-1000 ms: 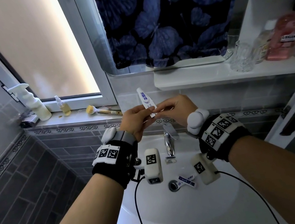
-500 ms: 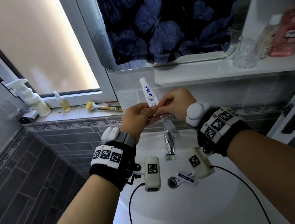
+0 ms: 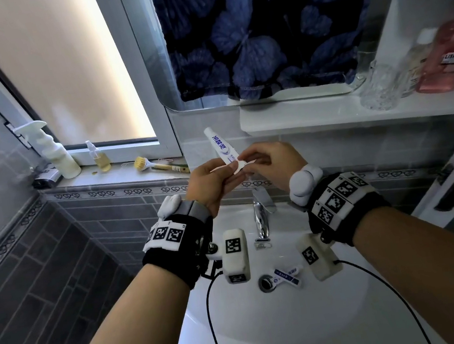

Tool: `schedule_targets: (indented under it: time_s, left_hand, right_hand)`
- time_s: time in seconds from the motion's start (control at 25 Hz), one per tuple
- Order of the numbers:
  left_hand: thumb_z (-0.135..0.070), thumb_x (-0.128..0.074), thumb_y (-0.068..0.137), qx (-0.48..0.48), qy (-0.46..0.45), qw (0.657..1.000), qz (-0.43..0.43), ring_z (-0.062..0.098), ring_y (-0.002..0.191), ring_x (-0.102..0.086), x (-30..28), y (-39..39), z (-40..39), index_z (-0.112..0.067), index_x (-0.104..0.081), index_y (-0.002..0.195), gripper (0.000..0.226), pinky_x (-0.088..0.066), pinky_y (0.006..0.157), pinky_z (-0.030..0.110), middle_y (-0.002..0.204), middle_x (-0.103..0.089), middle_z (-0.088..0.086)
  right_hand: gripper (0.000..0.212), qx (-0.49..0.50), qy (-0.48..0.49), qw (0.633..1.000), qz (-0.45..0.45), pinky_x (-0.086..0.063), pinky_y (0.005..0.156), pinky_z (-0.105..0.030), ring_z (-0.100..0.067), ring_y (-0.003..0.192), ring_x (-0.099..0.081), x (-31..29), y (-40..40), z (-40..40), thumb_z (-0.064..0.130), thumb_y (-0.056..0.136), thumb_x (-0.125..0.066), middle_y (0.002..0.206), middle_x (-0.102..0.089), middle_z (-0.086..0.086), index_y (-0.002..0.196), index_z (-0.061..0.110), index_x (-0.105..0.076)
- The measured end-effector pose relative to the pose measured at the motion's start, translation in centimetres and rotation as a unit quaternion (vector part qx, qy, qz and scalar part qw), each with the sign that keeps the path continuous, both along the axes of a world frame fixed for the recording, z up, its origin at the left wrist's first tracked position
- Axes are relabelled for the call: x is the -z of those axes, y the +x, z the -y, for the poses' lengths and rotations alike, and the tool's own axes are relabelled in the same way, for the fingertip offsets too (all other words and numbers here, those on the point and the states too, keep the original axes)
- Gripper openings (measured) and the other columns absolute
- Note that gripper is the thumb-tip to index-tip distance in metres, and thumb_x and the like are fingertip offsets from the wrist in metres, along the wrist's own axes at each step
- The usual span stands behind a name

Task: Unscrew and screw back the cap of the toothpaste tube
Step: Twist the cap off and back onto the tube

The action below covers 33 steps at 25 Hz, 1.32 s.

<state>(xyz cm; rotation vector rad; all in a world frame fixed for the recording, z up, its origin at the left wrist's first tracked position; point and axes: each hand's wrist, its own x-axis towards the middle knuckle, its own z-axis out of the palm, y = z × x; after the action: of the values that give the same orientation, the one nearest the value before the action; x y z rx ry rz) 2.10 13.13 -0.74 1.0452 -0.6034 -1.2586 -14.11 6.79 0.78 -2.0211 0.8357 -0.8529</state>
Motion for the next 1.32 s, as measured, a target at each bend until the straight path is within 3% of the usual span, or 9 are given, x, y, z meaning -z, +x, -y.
schedule_targets:
  time_s: [0.24, 0.4, 0.56, 0.68, 0.8, 0.88, 1.04, 1.24, 1.32]
  left_hand:
    - [-0.003, -0.068, 0.086, 0.064, 0.016, 0.998, 0.023, 0.023, 0.089, -0.075, -0.3, -0.1, 0.0, 0.001, -0.069, 0.105, 0.02, -0.058, 0.081, 0.022, 0.103, -0.074, 0.019]
    - [-0.007, -0.063, 0.09, 0.053, 0.039, 0.996, 0.057, 0.035, 0.099, -0.071, -0.3, -0.5, 0.6, 0.0, -0.067, 0.113, 0.024, -0.058, 0.088, 0.033, 0.109, -0.072, 0.025]
    - [-0.012, -0.061, 0.094, 0.022, -0.012, 0.993, 0.112, 0.033, 0.091, -0.073, 0.1, -1.0, 1.2, 0.009, -0.067, 0.108, 0.025, -0.06, 0.083, 0.034, 0.103, -0.07, 0.031]
    - [-0.011, -0.06, 0.095, 0.029, -0.053, 0.987, 0.151, 0.031, 0.089, -0.073, 0.5, -1.2, 1.1, 0.011, -0.065, 0.109, 0.026, -0.06, 0.082, 0.034, 0.101, -0.071, 0.03]
    - [-0.008, -0.057, 0.096, 0.029, -0.065, 0.987, 0.142, 0.028, 0.081, -0.074, -0.5, -2.4, 2.1, 0.008, -0.064, 0.105, 0.019, -0.061, 0.078, 0.033, 0.094, -0.072, 0.026]
    - [-0.009, -0.058, 0.096, 0.022, -0.061, 0.989, 0.13, 0.025, 0.072, -0.075, -1.6, -3.4, 3.1, 0.003, -0.064, 0.094, 0.014, -0.062, 0.075, 0.033, 0.082, -0.074, 0.021]
    - [-0.006, -0.057, 0.096, 0.057, -0.063, 0.994, 0.072, 0.031, 0.073, -0.074, -4.0, -4.6, 4.6, 0.001, -0.056, 0.08, 0.017, -0.06, 0.085, 0.039, 0.085, -0.07, 0.028]
    - [-0.012, -0.057, 0.094, 0.106, -0.068, 0.988, 0.088, 0.023, 0.083, -0.075, -7.2, -5.9, 7.1, -0.015, -0.058, 0.082, 0.013, -0.045, 0.078, 0.034, 0.091, -0.072, 0.016]
    - [-0.011, -0.055, 0.094, 0.115, -0.092, 0.986, 0.084, 0.018, 0.089, -0.072, -7.9, -6.2, 8.1, -0.019, -0.065, 0.088, 0.014, -0.043, 0.075, 0.033, 0.094, -0.073, 0.007]
  right_hand:
    - [0.017, 0.017, -0.064, 0.998, -0.009, -0.058, 0.078, -0.03, -0.008, 0.084, -0.072, -0.1, -1.4, 0.2, 0.017, 0.079, -0.078, 0.091, -0.077, 0.004, 0.096, 0.016, -0.078]
    - [0.007, 0.022, -0.082, 0.996, -0.024, -0.056, 0.078, -0.031, -0.013, 0.081, -0.071, 0.0, -0.7, 0.4, 0.014, 0.082, -0.075, 0.085, -0.077, 0.001, 0.088, 0.011, -0.078]
    - [0.012, 0.053, -0.031, 0.995, -0.076, -0.055, 0.072, -0.024, -0.012, 0.076, -0.072, -1.4, 0.1, 1.6, 0.021, 0.078, -0.079, 0.081, -0.077, -0.003, 0.084, 0.011, -0.078]
    - [0.014, 0.076, -0.06, 0.986, -0.137, -0.046, 0.061, -0.011, -0.008, 0.07, -0.067, -2.5, 0.2, 2.1, 0.026, 0.075, -0.081, 0.078, -0.077, -0.001, 0.083, 0.015, -0.079]
    - [0.019, 0.126, -0.043, 0.988, -0.074, -0.056, 0.064, -0.02, -0.01, 0.07, -0.07, -3.3, -0.8, 1.6, 0.023, 0.071, -0.084, 0.076, -0.076, -0.001, 0.086, 0.017, -0.072]
    - [0.018, 0.098, -0.073, 0.99, -0.074, -0.058, 0.073, -0.025, -0.016, 0.078, -0.071, -4.0, -1.9, 1.5, 0.016, 0.075, -0.08, 0.084, -0.076, -0.006, 0.089, 0.012, -0.07]
    - [0.018, 0.068, -0.12, 0.983, -0.125, -0.045, 0.069, -0.002, -0.012, 0.087, -0.068, -6.2, -4.5, 2.0, 0.016, 0.08, -0.076, 0.095, -0.075, -0.002, 0.098, 0.014, -0.072]
    - [0.016, 0.111, -0.184, 0.971, -0.108, -0.046, 0.078, -0.008, -0.009, 0.087, -0.066, -9.4, -6.1, 3.1, 0.015, 0.085, -0.071, 0.098, -0.075, 0.0, 0.101, 0.014, -0.074]
    - [0.017, 0.118, -0.223, 0.956, -0.153, -0.05, 0.087, -0.025, -0.016, 0.094, -0.066, -10.9, -6.0, 3.5, 0.017, 0.088, -0.068, 0.104, -0.074, -0.002, 0.103, 0.013, -0.074]
